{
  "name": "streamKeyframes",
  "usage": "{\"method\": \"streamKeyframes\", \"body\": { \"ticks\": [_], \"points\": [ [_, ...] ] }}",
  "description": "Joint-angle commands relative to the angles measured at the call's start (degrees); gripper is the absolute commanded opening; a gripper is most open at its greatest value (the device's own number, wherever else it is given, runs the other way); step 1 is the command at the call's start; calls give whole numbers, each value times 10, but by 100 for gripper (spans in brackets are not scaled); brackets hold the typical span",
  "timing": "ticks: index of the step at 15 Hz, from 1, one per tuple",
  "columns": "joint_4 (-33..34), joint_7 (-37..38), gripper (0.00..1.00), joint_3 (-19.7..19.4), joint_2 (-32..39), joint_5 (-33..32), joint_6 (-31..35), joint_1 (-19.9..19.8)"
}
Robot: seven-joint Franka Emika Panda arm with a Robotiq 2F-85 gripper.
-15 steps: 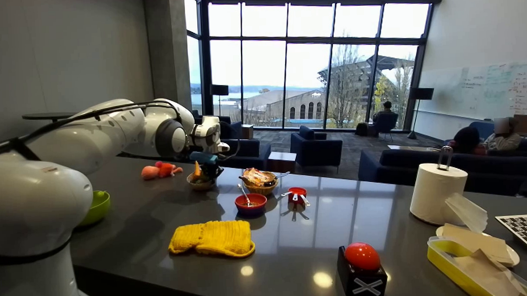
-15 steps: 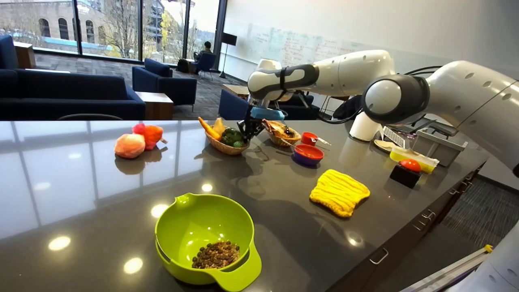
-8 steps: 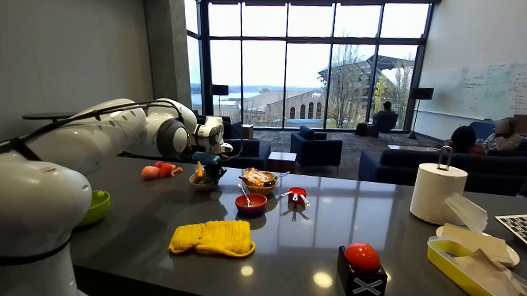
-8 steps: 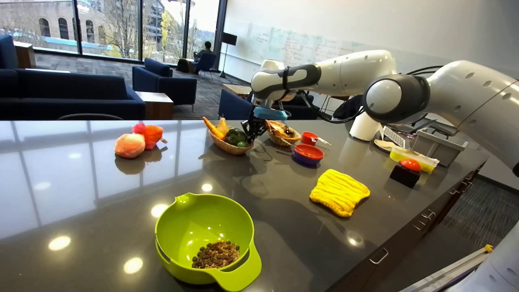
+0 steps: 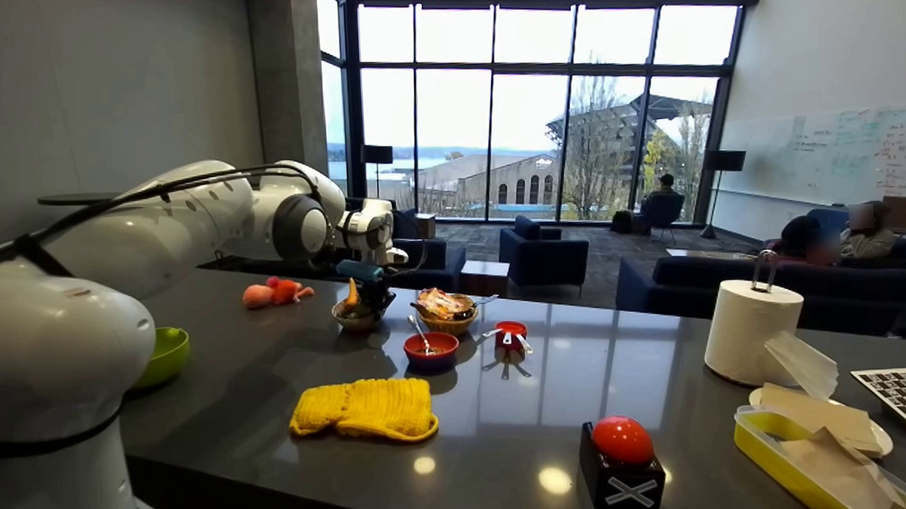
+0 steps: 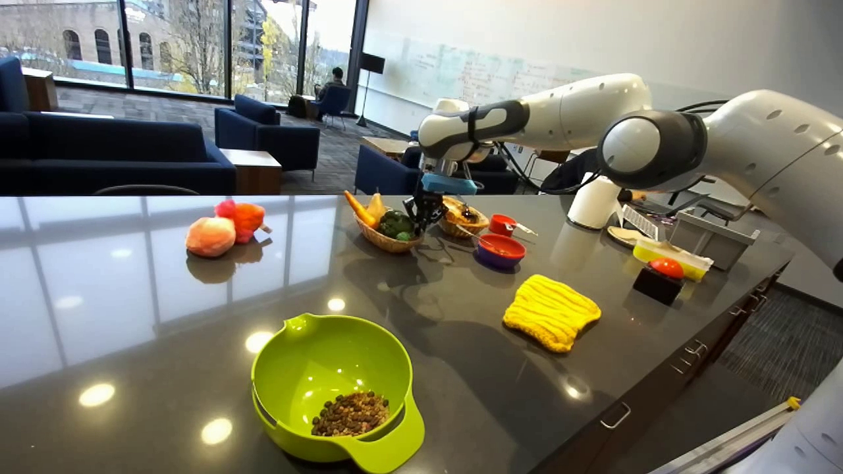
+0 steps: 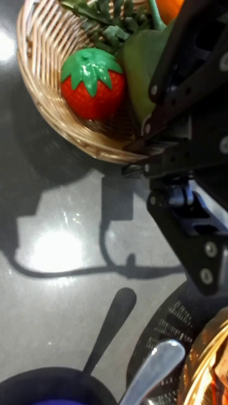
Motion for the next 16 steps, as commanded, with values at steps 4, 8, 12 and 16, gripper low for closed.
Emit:
{"method": "streamKeyframes", "body": {
  "ticks": [4,8,12,16],
  "points": [
    [-167,1,2,7,-106,17,-20,-11],
    [-266,-1,2,7,-168,24,-14,-16],
    [-363,-11,2,3,-228,54,-14,-25],
    [-470,-24,2,4,-291,80,-6,-37]
  ]
}}
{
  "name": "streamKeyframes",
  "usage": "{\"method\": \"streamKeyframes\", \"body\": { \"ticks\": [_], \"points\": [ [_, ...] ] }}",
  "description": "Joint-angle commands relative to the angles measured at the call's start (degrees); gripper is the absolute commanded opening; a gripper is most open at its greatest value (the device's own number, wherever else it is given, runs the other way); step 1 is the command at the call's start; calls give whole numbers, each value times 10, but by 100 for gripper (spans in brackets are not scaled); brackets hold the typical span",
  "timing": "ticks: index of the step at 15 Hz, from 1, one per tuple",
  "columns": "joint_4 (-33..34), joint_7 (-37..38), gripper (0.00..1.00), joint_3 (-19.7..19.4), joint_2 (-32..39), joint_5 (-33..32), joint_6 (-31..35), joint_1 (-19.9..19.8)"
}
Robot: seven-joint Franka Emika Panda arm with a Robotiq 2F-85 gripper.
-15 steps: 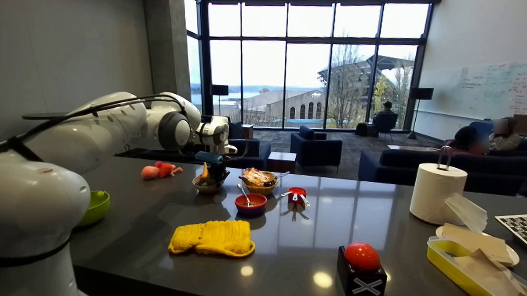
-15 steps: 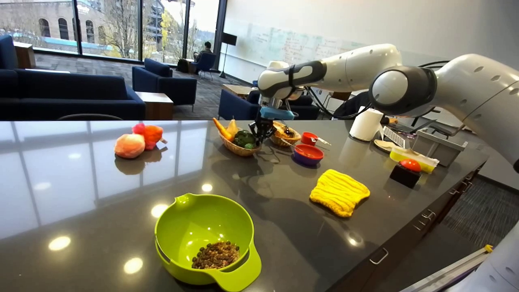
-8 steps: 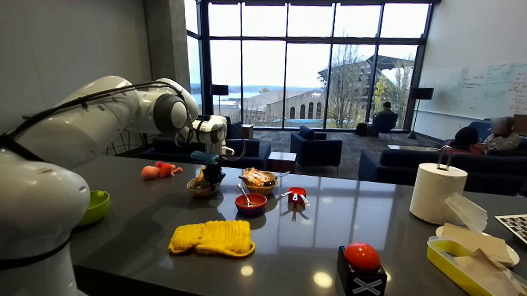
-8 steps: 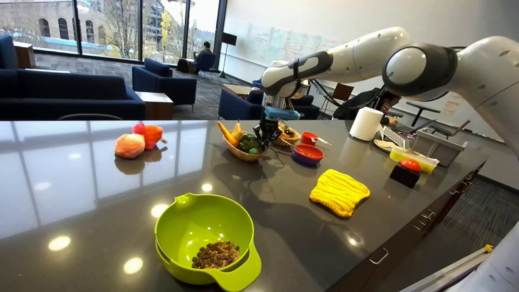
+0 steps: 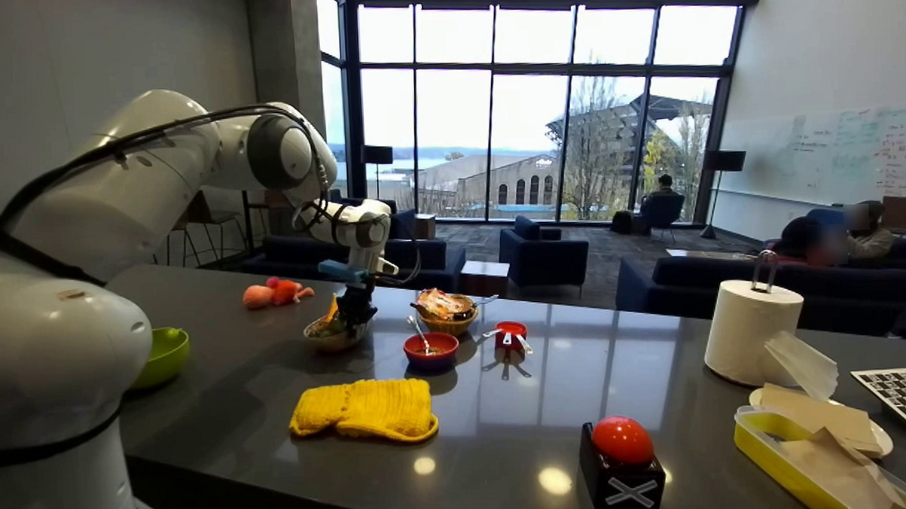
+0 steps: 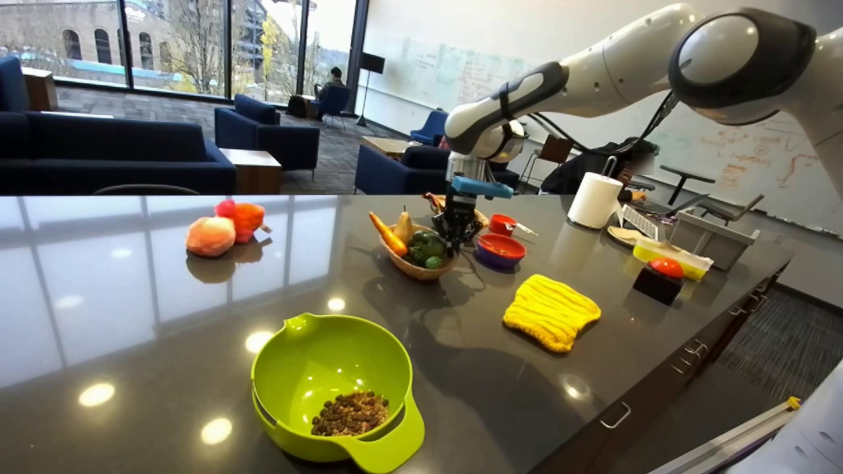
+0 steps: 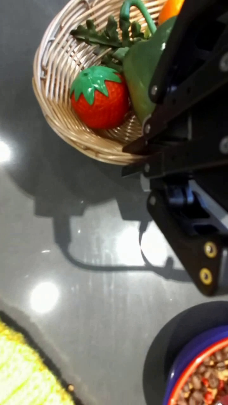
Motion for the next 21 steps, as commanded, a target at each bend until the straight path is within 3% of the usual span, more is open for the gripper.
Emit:
{"method": "streamKeyframes", "body": {
  "ticks": [1,10,17,21],
  "points": [
    [-139,-25,2,4,-91,27,9,-18],
    [-295,-113,2,22,-174,58,-11,-23],
    [-356,-170,2,48,-210,67,-51,-17],
    [-363,-166,2,58,-219,84,-67,-13]
  ]
}}
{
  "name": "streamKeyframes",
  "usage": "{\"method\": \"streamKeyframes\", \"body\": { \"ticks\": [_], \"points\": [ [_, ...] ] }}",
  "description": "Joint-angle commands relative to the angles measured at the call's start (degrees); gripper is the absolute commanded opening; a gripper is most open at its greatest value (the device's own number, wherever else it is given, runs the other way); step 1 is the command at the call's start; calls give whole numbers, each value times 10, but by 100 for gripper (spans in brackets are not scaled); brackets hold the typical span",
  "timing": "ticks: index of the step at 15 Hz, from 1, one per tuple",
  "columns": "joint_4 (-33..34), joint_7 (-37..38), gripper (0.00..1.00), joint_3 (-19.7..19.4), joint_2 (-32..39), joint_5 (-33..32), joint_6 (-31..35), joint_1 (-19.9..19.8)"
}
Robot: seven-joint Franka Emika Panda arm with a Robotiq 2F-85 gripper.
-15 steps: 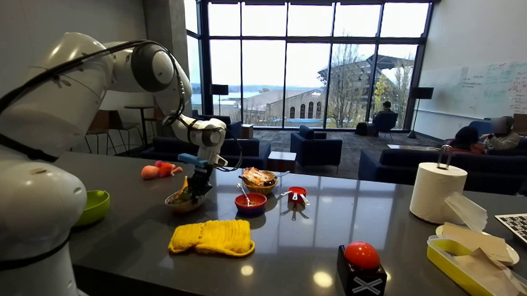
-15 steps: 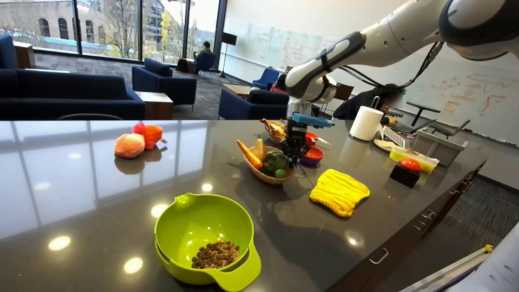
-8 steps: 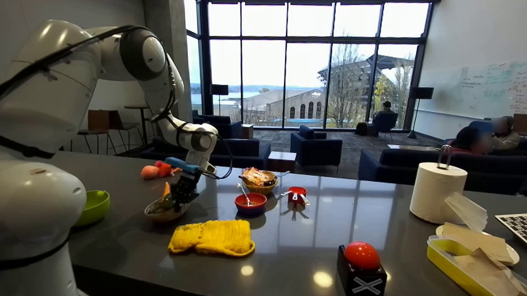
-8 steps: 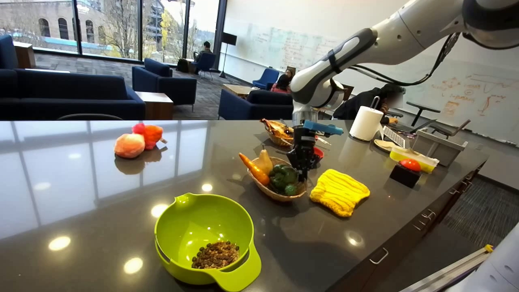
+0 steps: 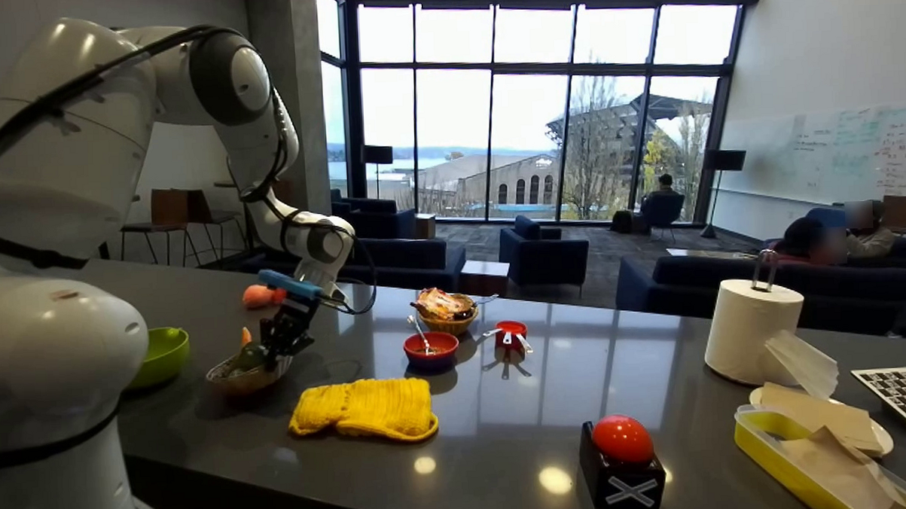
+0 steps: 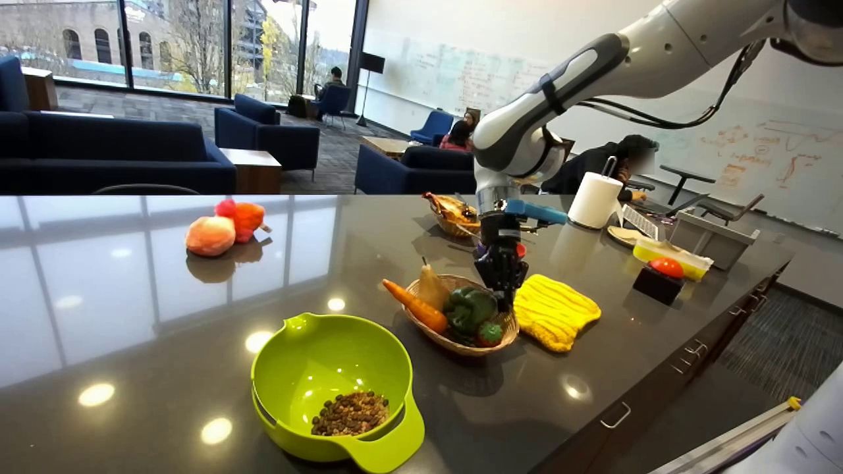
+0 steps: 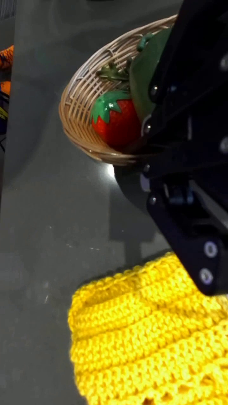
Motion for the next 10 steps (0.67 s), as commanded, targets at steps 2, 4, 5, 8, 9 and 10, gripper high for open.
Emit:
{"method": "streamKeyframes", "body": {
  "ticks": [2,4,5,8,9,10],
  "points": [
    [-16,-11,2,8,-24,41,-14,0],
    [-2,-12,2,13,-12,63,-16,0],
    [1,-12,2,14,-9,72,-14,2],
    [18,-14,2,16,8,95,-7,3],
    [25,-14,2,16,14,105,-5,3],
    [31,-15,2,16,20,114,-1,2]
  ]
}}
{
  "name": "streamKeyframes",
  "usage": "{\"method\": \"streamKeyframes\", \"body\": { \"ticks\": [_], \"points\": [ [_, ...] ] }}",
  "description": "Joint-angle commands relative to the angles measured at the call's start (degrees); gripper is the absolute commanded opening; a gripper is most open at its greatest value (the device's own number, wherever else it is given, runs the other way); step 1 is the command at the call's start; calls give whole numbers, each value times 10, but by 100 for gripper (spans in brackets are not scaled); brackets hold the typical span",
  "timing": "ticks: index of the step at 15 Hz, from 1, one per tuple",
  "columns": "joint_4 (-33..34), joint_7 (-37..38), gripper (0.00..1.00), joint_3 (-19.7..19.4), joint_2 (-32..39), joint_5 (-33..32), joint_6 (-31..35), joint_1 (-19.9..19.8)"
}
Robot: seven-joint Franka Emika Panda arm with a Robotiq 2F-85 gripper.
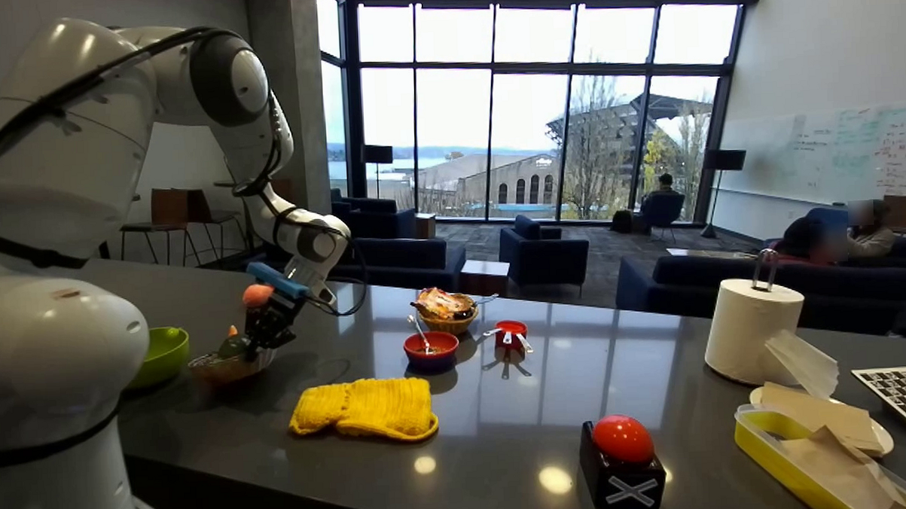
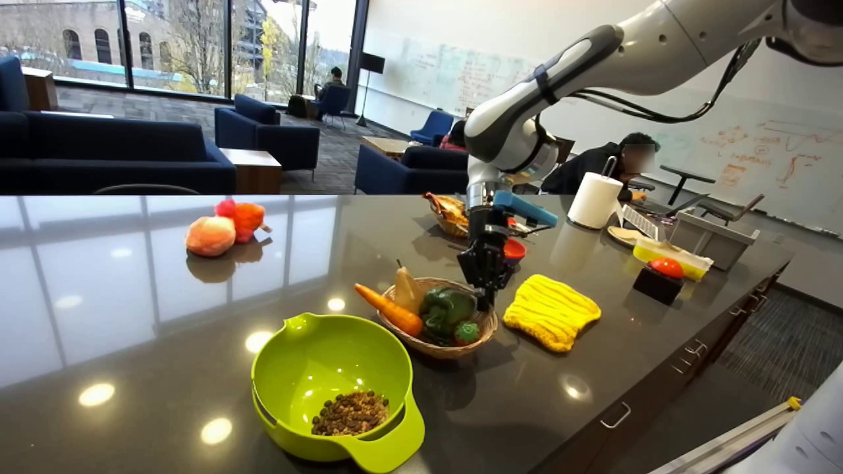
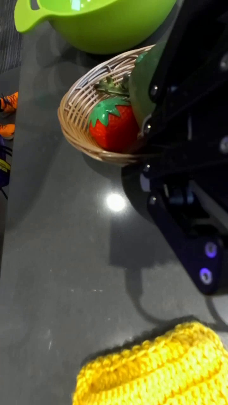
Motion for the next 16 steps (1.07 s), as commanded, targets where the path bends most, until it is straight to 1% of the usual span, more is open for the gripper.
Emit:
{"method": "streamKeyframes", "body": {
  "ticks": [1,2,3,4,7,11,13,14,16],
  "points": [
    [28,-11,2,1,21,37,5,-5],
    [34,-12,2,1,26,44,9,-6],
    [39,-14,35,0,32,50,12,-7],
    [44,-14,35,-1,37,53,13,-8],
    [51,-13,51,-3,42,56,18,-9],
    [45,-9,79,-10,29,42,20,-8],
    [39,-13,93,-16,17,22,14,-7],
    [35,-14,98,-20,11,11,11,-8],
    [30,-17,100,-25,4,-9,9,-9]
  ]
}}
